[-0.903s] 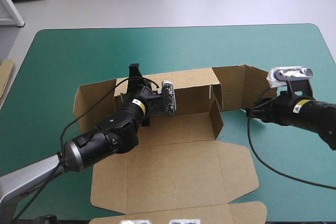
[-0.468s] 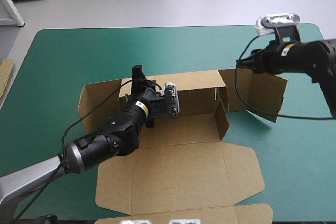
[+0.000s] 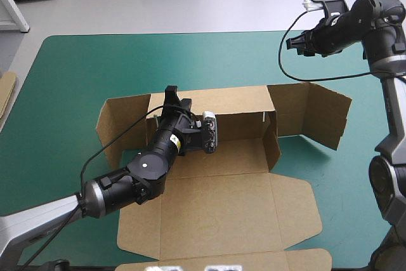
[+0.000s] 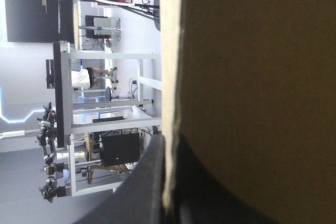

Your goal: Fold the box

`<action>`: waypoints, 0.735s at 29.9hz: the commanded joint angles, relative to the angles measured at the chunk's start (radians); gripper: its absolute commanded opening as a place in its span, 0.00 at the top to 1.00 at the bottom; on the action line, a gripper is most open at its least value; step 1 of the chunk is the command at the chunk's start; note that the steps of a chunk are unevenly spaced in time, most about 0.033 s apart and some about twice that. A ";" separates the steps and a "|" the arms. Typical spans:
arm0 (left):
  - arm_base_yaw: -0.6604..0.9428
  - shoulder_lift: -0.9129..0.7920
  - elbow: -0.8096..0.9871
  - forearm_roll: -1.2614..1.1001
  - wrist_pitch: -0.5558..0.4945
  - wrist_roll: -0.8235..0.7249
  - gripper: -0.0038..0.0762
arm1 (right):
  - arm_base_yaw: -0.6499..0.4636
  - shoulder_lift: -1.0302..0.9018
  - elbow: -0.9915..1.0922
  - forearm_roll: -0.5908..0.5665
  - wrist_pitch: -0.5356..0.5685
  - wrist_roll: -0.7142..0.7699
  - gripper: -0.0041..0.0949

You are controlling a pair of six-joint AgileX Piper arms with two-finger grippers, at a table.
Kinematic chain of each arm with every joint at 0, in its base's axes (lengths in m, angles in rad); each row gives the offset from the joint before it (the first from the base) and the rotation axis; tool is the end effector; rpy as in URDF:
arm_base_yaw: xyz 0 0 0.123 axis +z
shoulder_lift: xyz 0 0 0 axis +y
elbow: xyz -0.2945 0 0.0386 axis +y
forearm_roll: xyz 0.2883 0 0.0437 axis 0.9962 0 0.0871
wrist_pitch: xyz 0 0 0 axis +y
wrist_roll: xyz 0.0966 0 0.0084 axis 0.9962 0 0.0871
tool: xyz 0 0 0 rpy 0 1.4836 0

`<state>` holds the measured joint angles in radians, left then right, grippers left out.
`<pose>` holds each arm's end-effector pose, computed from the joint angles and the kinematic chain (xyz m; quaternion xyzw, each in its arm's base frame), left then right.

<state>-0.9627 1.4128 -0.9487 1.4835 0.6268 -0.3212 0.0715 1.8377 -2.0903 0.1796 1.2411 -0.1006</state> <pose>0.2410 -0.2469 0.2964 0.6165 0.5411 0.3038 0.4847 0.4405 0.0480 0.4366 -0.0813 0.9372 0.0849 0.3285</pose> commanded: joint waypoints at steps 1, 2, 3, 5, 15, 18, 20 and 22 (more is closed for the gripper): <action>-0.008 -0.033 -0.025 0.109 0.020 -0.070 0.96 | -0.017 0.014 -0.036 0.028 -0.013 -0.012 0.54; -0.008 -0.033 -0.025 0.120 0.020 -0.093 0.96 | -0.017 0.027 -0.034 0.028 -0.008 -0.012 0.54; -0.008 -0.033 -0.025 0.129 0.020 -0.114 0.96 | -0.017 0.042 -0.034 0.031 0.000 -0.016 0.55; -0.008 -0.033 -0.025 0.132 0.018 -0.128 0.96 | -0.017 0.064 -0.034 0.046 0.001 -0.023 0.60; -0.008 -0.033 -0.025 0.136 0.018 -0.157 0.96 | -0.017 0.054 0.043 0.045 0.007 -0.067 0.98; -0.008 -0.033 -0.025 0.138 0.024 -0.157 0.96 | -0.017 0.028 0.112 0.041 0.007 -0.069 0.98; -0.008 -0.033 -0.025 0.138 0.027 -0.157 0.96 | -0.017 -0.001 0.168 0.048 0.007 -0.081 0.98; -0.008 -0.033 -0.025 0.138 0.027 -0.157 0.96 | -0.017 -0.036 0.208 0.051 0.007 -0.094 0.98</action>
<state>-0.9627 1.4128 -0.9466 1.5675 0.6214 -0.4573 0.0625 1.9046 -1.9058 0.2116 1.2429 -0.1695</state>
